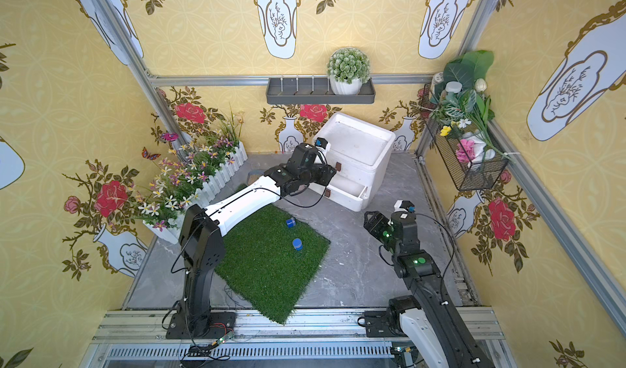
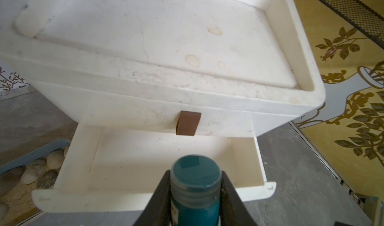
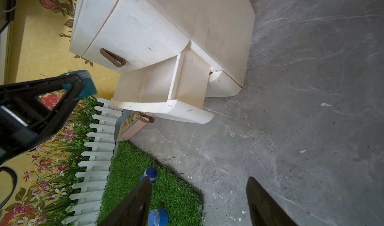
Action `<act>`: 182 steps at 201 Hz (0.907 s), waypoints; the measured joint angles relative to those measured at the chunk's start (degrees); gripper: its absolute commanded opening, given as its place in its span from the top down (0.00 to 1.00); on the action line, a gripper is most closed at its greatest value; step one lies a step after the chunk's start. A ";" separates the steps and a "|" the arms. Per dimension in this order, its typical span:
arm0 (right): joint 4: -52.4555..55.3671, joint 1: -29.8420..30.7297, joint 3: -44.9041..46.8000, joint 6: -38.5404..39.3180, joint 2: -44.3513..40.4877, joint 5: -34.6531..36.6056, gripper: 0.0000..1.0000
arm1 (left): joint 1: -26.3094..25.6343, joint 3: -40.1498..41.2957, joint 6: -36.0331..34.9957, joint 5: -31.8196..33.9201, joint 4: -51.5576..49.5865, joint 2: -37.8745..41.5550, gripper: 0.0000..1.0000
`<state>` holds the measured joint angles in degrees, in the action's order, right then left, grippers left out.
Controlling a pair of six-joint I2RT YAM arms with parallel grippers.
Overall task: Put the paint cans in the drawer according to color
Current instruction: Place the paint can in the drawer.
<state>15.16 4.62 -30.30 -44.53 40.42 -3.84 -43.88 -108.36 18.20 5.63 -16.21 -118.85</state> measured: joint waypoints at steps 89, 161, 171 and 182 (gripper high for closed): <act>1.53 -0.02 0.02 0.66 -0.94 -0.20 0.27 | 0.09 -5.81 0.24 2.54 -0.83 -5.66 0.38; -6.45 6.45 -7.23 1.01 12.48 -10.67 0.33 | 0.15 20.50 -1.05 2.43 9.16 16.87 0.10; -6.54 9.51 -10.38 1.60 15.87 -10.80 0.34 | 0.20 29.46 -1.09 2.43 13.79 22.97 0.06; -6.05 12.22 -13.46 2.69 19.06 -10.80 0.36 | 0.31 37.59 -1.20 2.40 18.21 28.65 0.04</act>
<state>9.10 16.84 -43.77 -41.85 59.48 -14.63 -43.57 -70.76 16.99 8.03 2.00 -90.19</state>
